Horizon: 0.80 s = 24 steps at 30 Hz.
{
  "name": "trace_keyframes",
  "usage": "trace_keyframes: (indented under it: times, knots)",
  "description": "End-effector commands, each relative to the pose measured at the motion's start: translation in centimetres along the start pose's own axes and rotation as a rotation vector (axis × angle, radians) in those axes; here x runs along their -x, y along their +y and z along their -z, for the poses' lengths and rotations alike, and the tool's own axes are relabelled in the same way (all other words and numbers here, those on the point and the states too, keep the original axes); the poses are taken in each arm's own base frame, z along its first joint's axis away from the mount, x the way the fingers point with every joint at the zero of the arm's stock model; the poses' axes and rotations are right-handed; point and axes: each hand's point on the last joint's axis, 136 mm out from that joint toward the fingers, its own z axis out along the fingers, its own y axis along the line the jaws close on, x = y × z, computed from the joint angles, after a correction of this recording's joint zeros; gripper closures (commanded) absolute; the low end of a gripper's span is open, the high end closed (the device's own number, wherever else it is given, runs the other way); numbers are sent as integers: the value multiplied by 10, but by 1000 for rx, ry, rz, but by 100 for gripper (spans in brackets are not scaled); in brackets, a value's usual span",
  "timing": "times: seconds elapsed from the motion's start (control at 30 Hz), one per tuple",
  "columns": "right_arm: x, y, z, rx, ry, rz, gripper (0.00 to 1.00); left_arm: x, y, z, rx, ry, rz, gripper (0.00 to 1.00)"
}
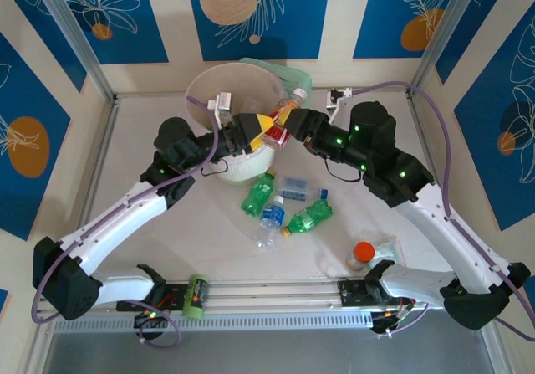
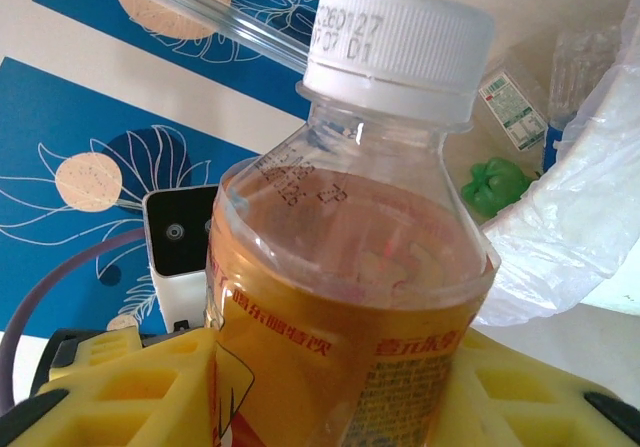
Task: Put the plastic bottles in the bin
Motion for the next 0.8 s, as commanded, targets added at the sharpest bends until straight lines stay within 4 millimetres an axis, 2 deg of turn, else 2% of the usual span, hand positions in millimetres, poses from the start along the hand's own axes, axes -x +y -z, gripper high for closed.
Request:
trace_keyframes:
  times: [0.0,0.33,0.4,0.5,0.57,0.77]
  knots:
    - [6,23,8,71,-17,16,53,-1,-21,0,-57,7,-65,23]
    - [6,23,7,70,-18,11,52,-1,-19,-1,-59,9,-79,36]
    - [7,23,8,66,-20,10,46,-1,-19,-1,-57,9,-84,36]
    - [10,20,13,45,-42,19,28,2,-21,2,-34,-1,-112,37]
    - [13,16,20,15,-60,32,22,7,-22,5,-3,-14,-133,38]
    - [26,-20,47,-174,-105,49,16,34,-36,20,75,-76,-225,37]
